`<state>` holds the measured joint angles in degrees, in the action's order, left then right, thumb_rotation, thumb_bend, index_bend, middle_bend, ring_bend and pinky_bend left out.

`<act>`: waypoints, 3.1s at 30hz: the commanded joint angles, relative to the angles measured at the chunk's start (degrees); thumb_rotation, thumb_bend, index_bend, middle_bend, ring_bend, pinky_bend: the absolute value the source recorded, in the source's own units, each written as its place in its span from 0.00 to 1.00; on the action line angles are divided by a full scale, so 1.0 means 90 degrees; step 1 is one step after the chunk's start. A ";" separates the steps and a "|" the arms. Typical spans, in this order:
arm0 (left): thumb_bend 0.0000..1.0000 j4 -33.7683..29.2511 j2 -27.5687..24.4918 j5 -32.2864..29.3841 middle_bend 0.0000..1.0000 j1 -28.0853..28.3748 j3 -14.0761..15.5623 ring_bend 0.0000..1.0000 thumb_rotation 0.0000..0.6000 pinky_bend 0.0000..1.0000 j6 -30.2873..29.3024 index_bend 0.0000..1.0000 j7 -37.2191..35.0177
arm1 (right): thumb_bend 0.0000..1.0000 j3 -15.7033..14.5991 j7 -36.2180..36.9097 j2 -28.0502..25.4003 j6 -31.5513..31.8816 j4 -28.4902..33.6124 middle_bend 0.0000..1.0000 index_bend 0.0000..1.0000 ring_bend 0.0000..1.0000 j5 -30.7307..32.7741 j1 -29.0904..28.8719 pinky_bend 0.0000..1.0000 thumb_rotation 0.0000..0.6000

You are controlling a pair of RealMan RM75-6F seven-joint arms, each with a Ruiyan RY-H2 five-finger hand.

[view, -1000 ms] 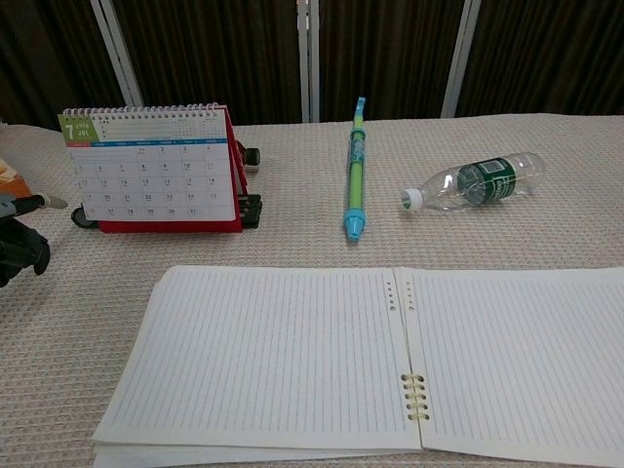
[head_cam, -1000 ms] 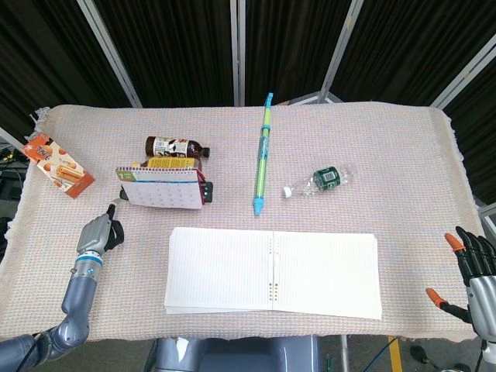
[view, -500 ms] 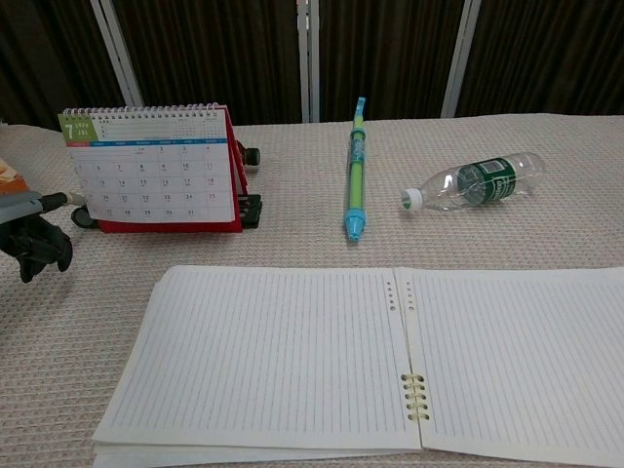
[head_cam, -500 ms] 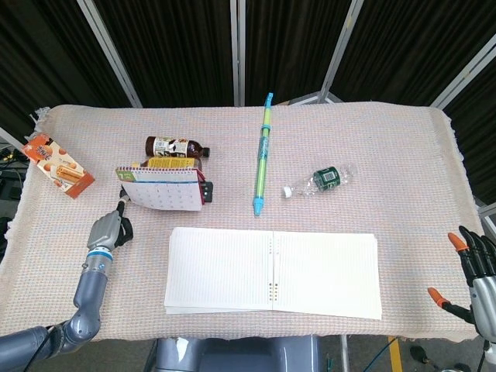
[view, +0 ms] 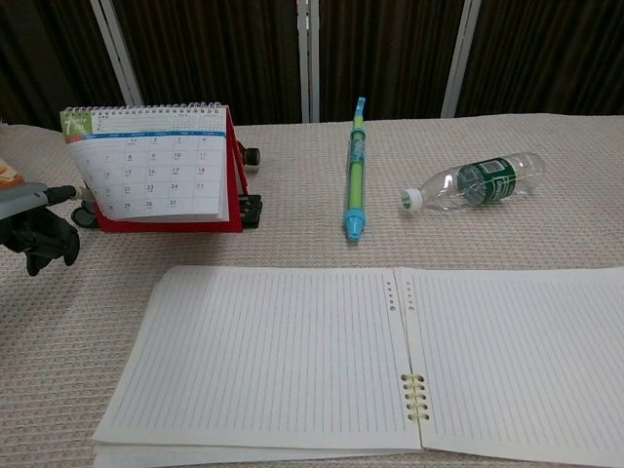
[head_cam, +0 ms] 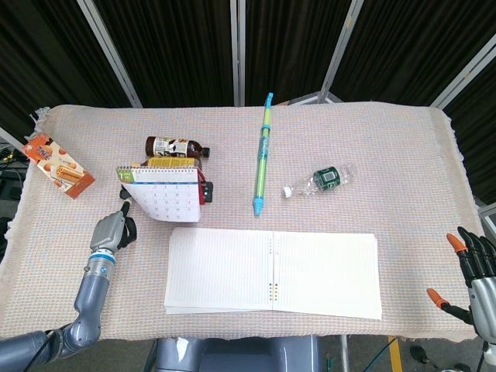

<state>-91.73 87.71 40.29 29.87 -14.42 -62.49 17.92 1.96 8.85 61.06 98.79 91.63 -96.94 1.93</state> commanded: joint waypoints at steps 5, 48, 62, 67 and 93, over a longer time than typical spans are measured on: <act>0.94 -0.0378 -0.0163 0.0283 0.64 -0.0062 0.0043 0.69 1.00 0.61 -0.0215 0.00 -0.0041 | 0.07 -0.0016 -0.0033 0.0006 0.0020 0.0009 0.00 0.00 0.00 -0.0038 0.0010 0.00 1.00; 0.97 -0.1196 -0.0359 0.2658 0.61 -0.0224 -0.0022 0.69 1.00 0.60 -0.2070 0.25 0.0143 | 0.07 -0.0040 -0.0069 0.0016 0.0012 0.0034 0.00 0.00 0.00 -0.0063 0.0015 0.00 1.00; 0.92 -0.0420 -0.0212 0.2369 0.40 0.0148 -0.0415 0.50 1.00 0.52 -0.1894 0.20 0.0789 | 0.07 -0.0029 -0.0028 0.0003 -0.0062 0.0014 0.00 0.00 0.00 0.0033 0.0005 0.00 1.00; 0.58 -0.0173 -0.0287 0.2006 0.16 0.0430 -0.0514 0.28 1.00 0.29 -0.1455 0.07 0.1271 | 0.07 -0.0011 -0.0039 0.0036 -0.0167 -0.0019 0.00 0.00 0.00 0.0119 -0.0032 0.00 1.00; 0.15 0.0168 -0.0700 -0.0284 0.00 0.1441 -0.0403 0.21 1.00 0.17 0.0141 0.00 0.2298 | 0.07 0.0032 -0.0074 0.0134 -0.0368 -0.0137 0.00 0.00 0.00 0.0281 -0.0118 0.00 1.00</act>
<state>-90.35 81.44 37.94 42.71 -18.14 -61.41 38.84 2.26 8.23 62.24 95.46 90.41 -94.37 0.87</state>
